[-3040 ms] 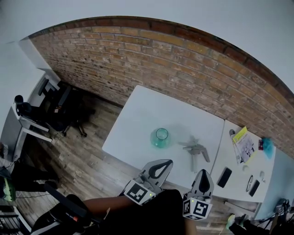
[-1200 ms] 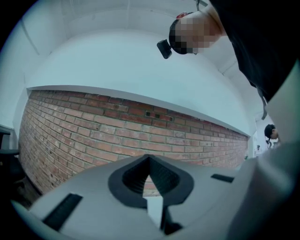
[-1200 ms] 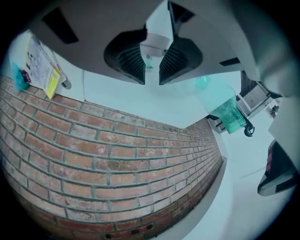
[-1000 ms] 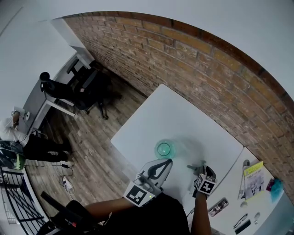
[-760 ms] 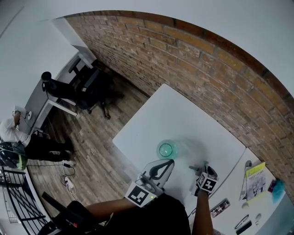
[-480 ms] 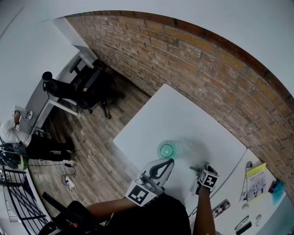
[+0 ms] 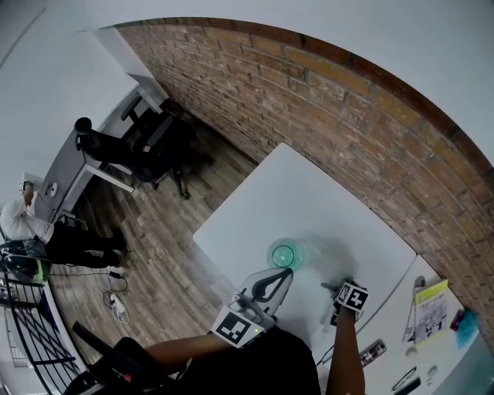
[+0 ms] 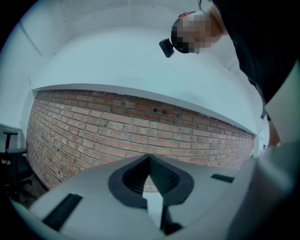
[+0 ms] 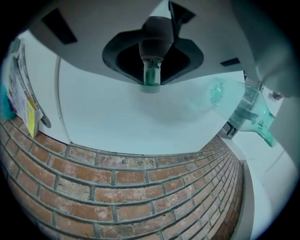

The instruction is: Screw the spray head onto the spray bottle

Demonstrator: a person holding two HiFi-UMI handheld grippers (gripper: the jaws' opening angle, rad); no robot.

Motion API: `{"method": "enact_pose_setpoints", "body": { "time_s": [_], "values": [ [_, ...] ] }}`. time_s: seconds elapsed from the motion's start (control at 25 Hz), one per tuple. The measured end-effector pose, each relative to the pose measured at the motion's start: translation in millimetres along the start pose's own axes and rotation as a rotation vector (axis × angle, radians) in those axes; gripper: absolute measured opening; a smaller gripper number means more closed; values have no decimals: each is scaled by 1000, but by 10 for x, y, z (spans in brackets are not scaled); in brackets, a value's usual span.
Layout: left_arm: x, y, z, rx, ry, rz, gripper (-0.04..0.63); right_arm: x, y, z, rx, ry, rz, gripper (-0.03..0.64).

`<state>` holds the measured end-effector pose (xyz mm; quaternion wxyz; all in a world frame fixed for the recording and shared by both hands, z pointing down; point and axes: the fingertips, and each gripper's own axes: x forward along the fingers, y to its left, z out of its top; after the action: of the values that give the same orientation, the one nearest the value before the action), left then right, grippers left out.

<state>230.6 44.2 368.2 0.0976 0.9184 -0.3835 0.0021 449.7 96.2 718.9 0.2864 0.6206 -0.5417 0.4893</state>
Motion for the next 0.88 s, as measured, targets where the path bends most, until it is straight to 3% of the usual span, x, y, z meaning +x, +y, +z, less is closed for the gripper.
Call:
{"method": "enact_pose_setpoints", "body": {
  "time_s": [0.48, 0.88],
  "values": [
    [-14, 68, 23, 11, -2, 16, 0, 128, -38, -76, 32, 140, 19, 107],
    [2, 95, 5, -10, 4, 7, 0, 142, -55, -81, 78, 146, 22, 93]
  ]
}}
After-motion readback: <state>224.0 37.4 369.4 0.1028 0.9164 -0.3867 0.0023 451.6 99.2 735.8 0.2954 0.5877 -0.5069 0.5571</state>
